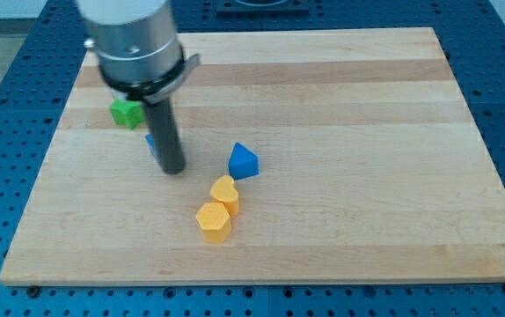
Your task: Push the blue cube parallel to the green circle
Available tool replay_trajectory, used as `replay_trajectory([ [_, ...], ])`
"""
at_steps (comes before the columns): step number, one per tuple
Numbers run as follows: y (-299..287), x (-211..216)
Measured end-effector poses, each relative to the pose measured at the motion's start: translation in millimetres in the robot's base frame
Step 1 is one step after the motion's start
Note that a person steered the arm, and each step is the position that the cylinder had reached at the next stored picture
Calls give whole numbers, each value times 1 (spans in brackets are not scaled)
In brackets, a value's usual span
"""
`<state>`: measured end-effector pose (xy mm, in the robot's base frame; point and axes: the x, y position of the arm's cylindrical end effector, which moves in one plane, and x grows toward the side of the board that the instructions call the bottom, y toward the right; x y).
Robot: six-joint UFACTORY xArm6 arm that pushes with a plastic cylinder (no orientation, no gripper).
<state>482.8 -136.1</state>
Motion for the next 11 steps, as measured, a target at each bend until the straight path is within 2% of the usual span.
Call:
replay_trajectory([
  [1,-45,14],
  [2,-59,1],
  [3,-22,-36],
  [4,45,-72],
  [5,41,-88],
  [6,-22,-64],
  [7,-35,-32],
  [8,7,-30],
  [9,84,-59],
  [10,116,-90],
  [11,97,-72],
])
